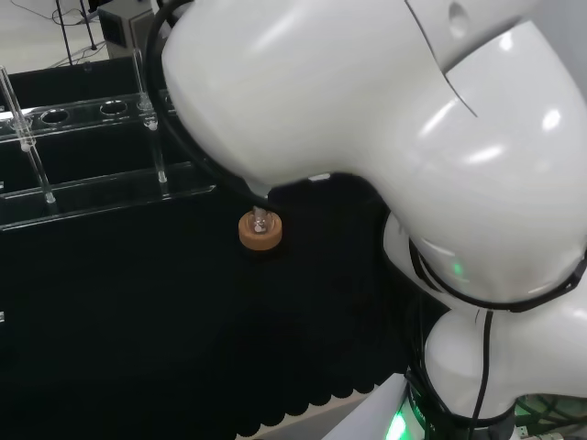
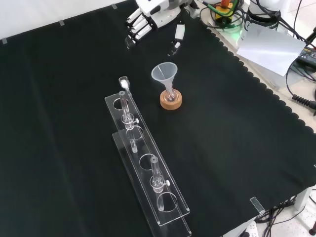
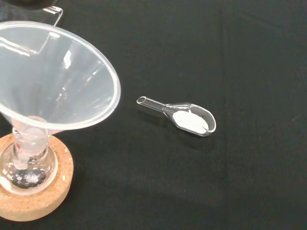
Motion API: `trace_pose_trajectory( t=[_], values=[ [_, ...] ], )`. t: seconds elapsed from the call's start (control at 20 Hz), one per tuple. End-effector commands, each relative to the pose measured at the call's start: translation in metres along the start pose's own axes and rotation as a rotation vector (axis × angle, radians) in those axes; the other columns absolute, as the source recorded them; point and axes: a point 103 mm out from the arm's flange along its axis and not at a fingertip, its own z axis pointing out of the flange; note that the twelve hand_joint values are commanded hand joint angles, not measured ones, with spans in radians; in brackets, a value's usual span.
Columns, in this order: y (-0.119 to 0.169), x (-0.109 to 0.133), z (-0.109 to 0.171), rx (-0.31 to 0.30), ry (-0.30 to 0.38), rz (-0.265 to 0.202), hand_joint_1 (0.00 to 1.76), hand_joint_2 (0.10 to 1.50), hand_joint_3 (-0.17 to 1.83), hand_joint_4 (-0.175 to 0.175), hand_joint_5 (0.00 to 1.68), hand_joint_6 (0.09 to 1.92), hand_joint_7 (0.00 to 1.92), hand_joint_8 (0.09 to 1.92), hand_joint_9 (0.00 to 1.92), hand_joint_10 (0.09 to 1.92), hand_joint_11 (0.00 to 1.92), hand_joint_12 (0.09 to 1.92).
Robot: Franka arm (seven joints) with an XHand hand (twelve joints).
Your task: Pick up the weighing funnel.
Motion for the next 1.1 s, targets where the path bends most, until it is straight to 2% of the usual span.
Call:
trace_pose_trajectory(
  t=[0.05, 0.65, 1.1],
  values=[
    [0.017, -0.018, 0.014, 0.019, 0.051, 0.001, 0.68, 0.66, 0.48, -0.092, 0.32, 0.09, 0.23, 0.71, 0.53, 0.68, 0.27, 1.37],
    [0.06, -0.059, 0.038, 0.048, 0.083, 0.024, 0.71, 0.67, 0.51, -0.093, 0.34, 0.09, 0.27, 0.72, 0.57, 0.67, 0.29, 1.37],
    [0.089, -0.073, 0.088, 0.118, 0.126, 0.008, 0.82, 0.66, 0.58, -0.082, 0.45, 0.09, 0.36, 0.71, 0.65, 0.63, 0.35, 1.34]
  ],
)
